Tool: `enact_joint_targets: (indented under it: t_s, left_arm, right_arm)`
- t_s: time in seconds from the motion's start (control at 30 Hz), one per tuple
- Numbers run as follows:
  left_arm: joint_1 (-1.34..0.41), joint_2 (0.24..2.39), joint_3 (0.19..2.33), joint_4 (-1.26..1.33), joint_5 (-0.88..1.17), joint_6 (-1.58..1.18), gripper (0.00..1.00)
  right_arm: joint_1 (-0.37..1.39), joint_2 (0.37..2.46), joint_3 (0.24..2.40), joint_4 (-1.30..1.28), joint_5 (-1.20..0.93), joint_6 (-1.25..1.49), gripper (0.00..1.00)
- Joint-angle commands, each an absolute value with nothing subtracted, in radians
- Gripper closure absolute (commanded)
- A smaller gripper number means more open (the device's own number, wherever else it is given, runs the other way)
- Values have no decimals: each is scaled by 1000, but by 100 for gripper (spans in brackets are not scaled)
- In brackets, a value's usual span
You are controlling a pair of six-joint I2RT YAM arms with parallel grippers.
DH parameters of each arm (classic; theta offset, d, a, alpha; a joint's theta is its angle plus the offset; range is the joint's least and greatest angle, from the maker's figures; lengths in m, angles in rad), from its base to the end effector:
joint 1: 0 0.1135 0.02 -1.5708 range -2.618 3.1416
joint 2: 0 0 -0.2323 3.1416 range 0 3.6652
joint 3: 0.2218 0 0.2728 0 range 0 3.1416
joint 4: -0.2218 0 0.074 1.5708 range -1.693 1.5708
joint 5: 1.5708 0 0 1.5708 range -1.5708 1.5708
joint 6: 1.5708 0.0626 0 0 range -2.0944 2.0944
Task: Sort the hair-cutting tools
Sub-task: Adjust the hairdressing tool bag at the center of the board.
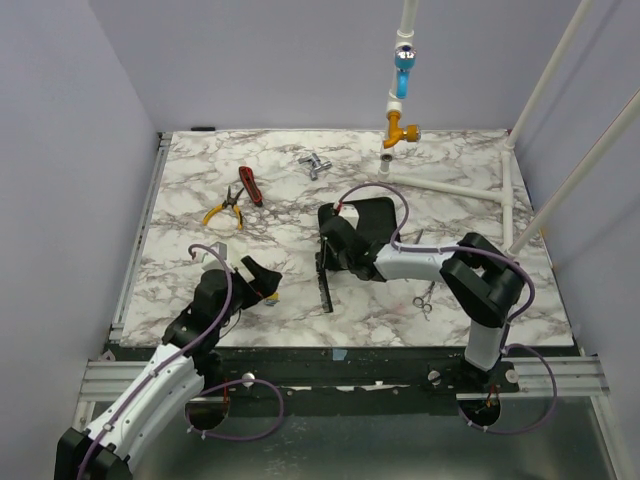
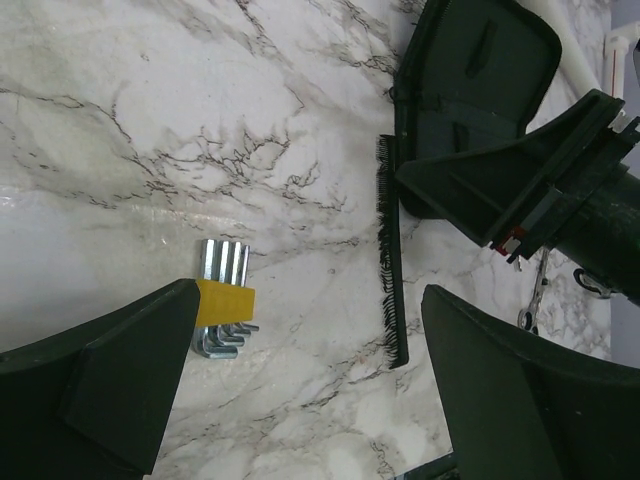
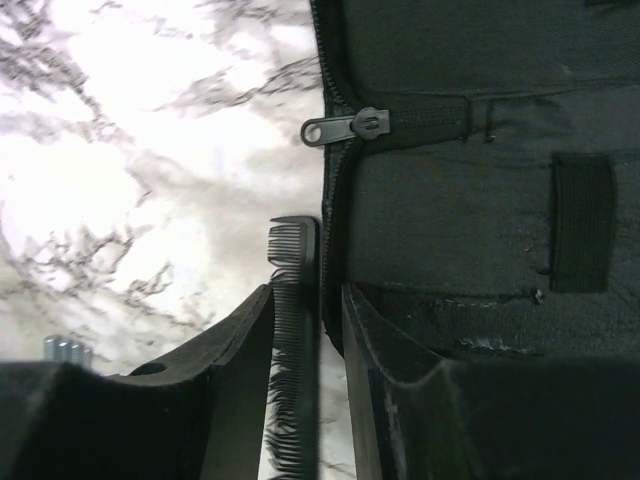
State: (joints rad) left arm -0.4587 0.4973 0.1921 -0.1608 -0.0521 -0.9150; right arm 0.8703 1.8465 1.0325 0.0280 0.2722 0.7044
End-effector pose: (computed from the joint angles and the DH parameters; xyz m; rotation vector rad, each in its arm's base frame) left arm 0.1894 -0.0899 0.1403 -0.5159 2.0703 -0.7909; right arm 0.2736 0.2984 0.0897 -0.0623 2.3672 0.4647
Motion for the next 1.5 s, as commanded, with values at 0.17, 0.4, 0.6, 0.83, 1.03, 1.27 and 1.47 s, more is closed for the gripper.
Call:
enact_joint_targets:
  t_s: [0.17, 0.4, 0.6, 0.83, 1.03, 1.27, 1.47]
  left_arm:
    - [-462, 460, 178, -228, -109, -911, 5]
    - [-462, 508, 209, -227, -124, -891, 5]
    - [-462, 565, 224, -166, -108, -892, 5]
    - [-460, 720, 267, -89, -59, -908, 5]
    - [-460, 749, 277, -78, -51, -917, 5]
    - [-460, 722, 273, -101, -63, -910, 5]
    - [-460, 678, 253, -117, -72, -908, 5]
  right_arm:
    - [902, 1836, 1106, -93, 340, 774, 43]
    - [900, 1671, 1046, -115, 383, 662, 40]
    - [903, 1515, 823, 2, 163, 575, 51]
    - [969, 1498, 736, 31, 100, 532, 55]
    - [1002, 1553, 783, 13, 133, 506, 53]
    - [1039, 1709, 920, -80, 233, 455, 53]
    - [1105, 1756, 937, -157, 344, 479, 56]
